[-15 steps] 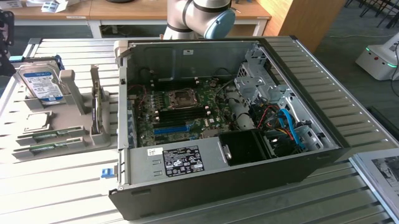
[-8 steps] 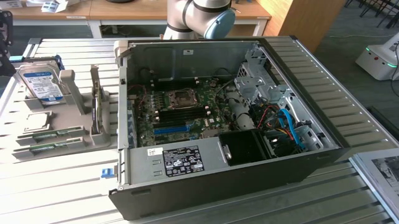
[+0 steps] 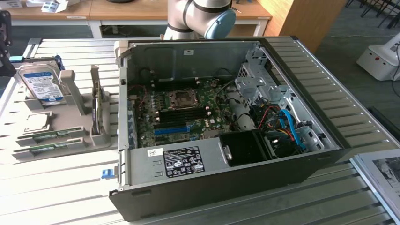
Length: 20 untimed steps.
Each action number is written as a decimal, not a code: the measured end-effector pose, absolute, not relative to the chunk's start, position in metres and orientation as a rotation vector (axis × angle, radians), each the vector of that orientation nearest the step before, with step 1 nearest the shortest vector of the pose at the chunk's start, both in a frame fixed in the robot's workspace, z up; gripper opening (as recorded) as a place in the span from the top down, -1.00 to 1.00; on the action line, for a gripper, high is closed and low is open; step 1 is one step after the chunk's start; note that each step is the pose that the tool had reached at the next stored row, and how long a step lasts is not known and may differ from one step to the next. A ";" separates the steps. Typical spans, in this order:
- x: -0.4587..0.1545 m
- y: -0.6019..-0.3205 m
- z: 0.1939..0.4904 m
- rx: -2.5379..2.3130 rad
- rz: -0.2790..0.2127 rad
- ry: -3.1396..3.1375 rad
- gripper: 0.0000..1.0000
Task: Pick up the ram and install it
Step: 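Pick up the ram and move it above insertion slot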
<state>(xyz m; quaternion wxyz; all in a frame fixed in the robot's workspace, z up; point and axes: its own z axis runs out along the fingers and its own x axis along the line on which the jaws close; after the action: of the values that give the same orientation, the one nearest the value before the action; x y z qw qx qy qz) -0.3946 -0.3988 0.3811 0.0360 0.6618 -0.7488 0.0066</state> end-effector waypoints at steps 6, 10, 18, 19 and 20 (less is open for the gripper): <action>-0.395 -0.399 0.381 2.088 0.023 -2.251 0.80; -0.395 -0.399 0.381 2.124 0.025 -2.217 0.80; -0.395 -0.399 0.381 2.196 0.028 -2.146 0.80; -0.395 -0.399 0.381 2.205 0.029 -2.137 0.80; -0.395 -0.399 0.381 2.213 0.029 -2.129 0.80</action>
<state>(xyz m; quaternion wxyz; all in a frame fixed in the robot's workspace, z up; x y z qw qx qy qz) -0.3945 -0.3989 0.3811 0.0354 0.7203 -0.6927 0.0095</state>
